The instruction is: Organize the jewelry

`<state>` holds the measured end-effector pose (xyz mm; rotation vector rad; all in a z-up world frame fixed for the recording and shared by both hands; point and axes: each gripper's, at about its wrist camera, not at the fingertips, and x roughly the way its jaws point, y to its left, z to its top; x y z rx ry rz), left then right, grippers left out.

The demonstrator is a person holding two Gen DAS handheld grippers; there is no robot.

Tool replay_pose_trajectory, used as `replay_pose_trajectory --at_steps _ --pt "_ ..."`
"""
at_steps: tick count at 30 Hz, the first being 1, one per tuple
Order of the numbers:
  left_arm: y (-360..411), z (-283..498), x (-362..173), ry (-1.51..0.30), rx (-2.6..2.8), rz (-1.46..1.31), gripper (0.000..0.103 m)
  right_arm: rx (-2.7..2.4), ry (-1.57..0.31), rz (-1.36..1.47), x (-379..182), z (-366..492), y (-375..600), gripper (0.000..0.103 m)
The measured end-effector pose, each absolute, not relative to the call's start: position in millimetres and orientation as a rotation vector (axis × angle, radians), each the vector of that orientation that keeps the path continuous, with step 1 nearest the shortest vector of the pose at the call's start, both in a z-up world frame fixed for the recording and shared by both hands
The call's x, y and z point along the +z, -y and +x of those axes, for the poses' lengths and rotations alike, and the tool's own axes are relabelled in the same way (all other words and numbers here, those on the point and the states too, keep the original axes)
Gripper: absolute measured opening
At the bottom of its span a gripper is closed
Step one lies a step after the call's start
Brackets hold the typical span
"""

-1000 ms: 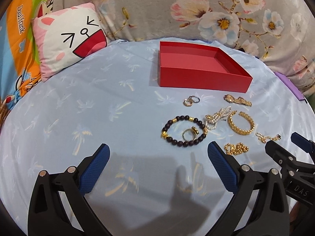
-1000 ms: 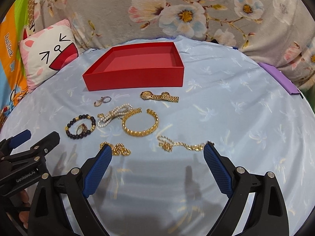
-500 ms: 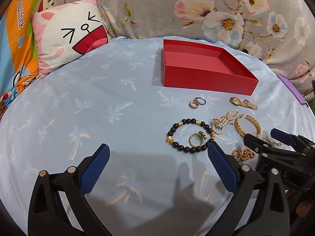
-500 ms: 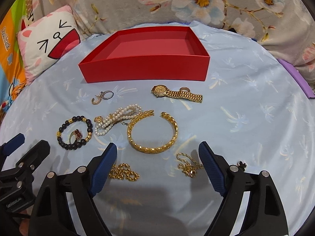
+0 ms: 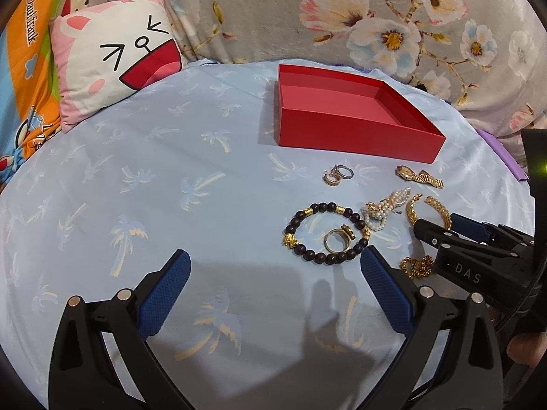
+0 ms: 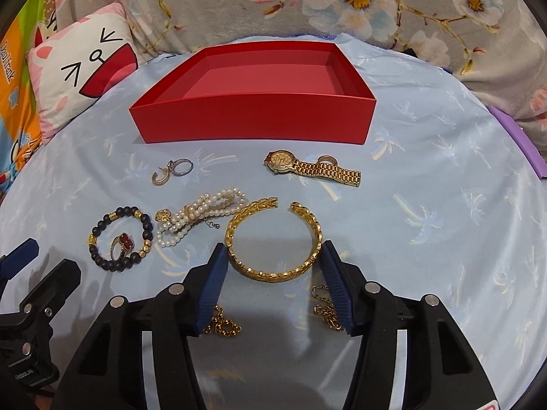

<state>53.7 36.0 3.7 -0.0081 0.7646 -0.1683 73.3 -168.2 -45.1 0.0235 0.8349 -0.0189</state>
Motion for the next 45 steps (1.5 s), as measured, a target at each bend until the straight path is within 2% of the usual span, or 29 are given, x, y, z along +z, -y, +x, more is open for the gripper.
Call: replay_pose_trajectory --at_steps 8,11,18,22,24,27,28,29,33,45 --pt "-18 61 12 -0.749 -0.238 0.037 0.097 -0.013 -0.813 0.073 -38 58 181 0.054" --pt "-7 66 16 -0.732 -0.279 0.082 0.092 -0.013 -0.799 0.108 -34 48 189 0.054" --pt "10 84 3 -0.794 -0.332 0.117 0.062 -0.016 -0.783 0.149 -33 36 200 0.054" --pt "11 85 -4 -0.812 -0.324 0.116 0.058 -0.014 -0.793 0.172 -40 34 205 0.054" --pt "11 86 -5 -0.817 -0.32 0.114 0.047 -0.01 -0.797 0.183 -42 34 207 0.054" --pt "9 87 -6 -0.82 -0.321 0.102 0.044 -0.01 -0.79 0.181 -42 34 206 0.054" --pt "9 88 -6 -0.824 -0.326 0.101 0.041 -0.01 -0.788 0.18 -41 34 206 0.054" --pt "9 88 -7 -0.832 -0.332 0.098 0.033 -0.01 -0.785 0.18 -41 33 206 0.054" --pt "8 90 -9 -0.852 -0.341 0.084 0.023 -0.01 -0.784 0.18 -41 33 206 0.054" --pt "6 87 -4 -0.829 -0.325 0.086 0.023 -0.004 -0.766 0.178 -38 31 206 0.054"
